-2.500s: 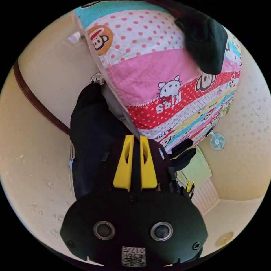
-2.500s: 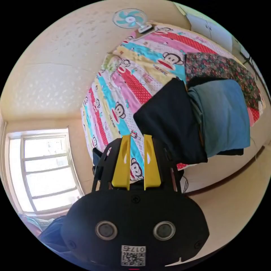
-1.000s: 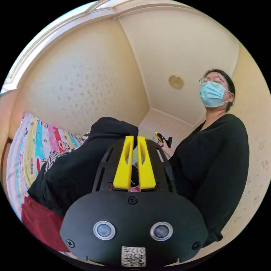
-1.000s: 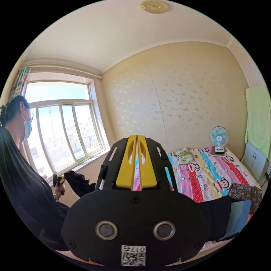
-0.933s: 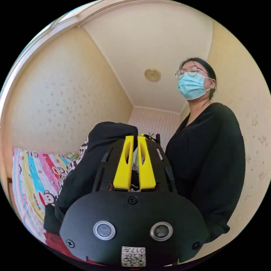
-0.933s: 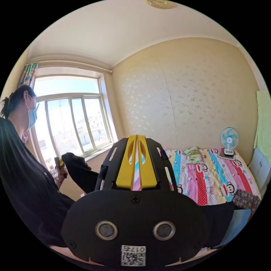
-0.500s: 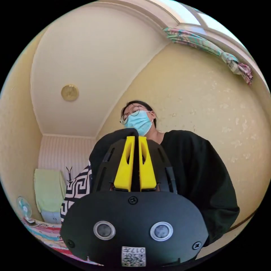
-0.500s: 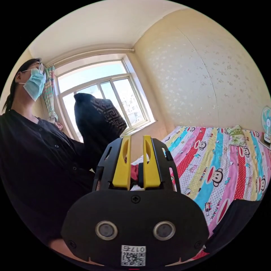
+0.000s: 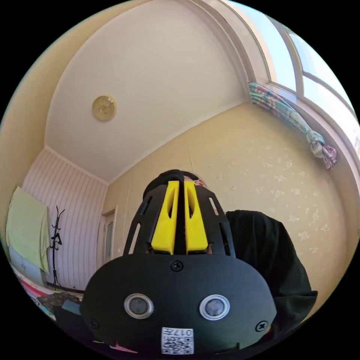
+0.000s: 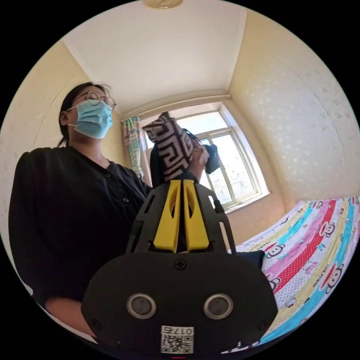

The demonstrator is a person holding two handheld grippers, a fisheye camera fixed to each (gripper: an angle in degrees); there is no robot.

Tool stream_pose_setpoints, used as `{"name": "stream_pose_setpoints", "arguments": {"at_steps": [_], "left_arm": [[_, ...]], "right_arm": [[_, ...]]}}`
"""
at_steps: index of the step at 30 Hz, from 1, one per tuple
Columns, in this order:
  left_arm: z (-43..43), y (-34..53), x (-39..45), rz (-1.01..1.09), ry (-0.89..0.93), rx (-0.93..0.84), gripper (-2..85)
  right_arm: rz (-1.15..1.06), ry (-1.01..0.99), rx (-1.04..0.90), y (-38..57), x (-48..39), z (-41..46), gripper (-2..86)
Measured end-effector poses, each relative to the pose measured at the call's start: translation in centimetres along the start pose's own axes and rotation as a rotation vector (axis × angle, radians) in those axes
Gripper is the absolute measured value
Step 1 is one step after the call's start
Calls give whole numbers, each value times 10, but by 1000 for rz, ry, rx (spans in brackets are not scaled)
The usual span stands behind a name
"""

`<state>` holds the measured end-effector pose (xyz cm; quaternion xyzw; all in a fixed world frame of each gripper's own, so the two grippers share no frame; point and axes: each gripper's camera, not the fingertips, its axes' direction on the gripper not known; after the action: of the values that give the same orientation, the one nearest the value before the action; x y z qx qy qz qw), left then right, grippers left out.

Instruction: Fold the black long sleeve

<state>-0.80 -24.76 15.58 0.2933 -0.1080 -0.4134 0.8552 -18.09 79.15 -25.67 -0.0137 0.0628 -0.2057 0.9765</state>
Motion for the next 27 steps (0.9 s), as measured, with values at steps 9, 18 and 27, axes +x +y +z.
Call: {"name": "stream_pose_setpoints", "arguments": {"at_steps": [9, 18, 27], "left_arm": [[-84, 59, 16, -171, -663, -67, 23], [-165, 147, 25, -295, -1050, 27, 71], [-147, 223, -106, -627, -1099, -258, 165]], "right_arm": [[-1, 132, 249, -95, -5, -142, 13], [-16, -67, 404, -194, 7, -181, 12], [-59, -169, 499, -263, -3, -186, 10]]}}
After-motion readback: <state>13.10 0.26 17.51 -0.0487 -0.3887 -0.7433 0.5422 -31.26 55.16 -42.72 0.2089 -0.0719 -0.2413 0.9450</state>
